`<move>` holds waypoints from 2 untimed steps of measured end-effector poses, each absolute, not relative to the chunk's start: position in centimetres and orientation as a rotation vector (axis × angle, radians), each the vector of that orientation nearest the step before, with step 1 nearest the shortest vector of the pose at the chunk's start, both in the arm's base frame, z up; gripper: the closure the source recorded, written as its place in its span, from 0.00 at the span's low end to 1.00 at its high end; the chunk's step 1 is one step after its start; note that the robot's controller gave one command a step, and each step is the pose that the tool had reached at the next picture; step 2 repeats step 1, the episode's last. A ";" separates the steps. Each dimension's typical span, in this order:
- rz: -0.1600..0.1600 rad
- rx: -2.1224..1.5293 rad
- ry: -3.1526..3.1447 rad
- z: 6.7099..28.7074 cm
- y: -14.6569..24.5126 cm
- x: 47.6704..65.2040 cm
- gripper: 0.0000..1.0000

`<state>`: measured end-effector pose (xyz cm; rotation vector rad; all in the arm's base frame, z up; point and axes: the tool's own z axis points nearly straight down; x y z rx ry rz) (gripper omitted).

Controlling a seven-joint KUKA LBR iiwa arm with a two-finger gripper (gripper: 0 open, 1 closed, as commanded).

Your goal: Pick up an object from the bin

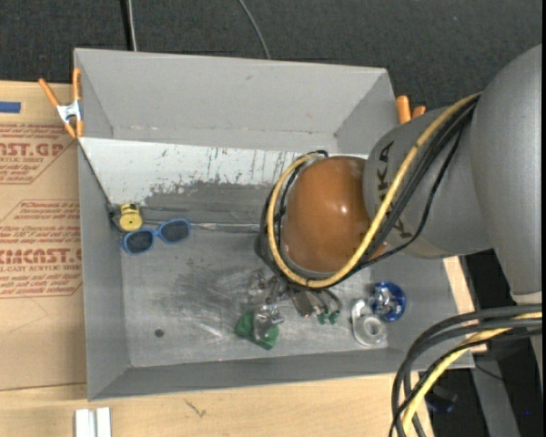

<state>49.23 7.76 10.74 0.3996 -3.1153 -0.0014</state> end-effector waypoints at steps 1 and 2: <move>0.002 0.718 -3.068 25.3 5.4 51.3 1.00; 0.002 0.718 -3.068 25.3 5.4 51.3 1.00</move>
Offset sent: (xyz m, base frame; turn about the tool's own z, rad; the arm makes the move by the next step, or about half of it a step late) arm 0.0187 -0.0236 0.1423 -0.2049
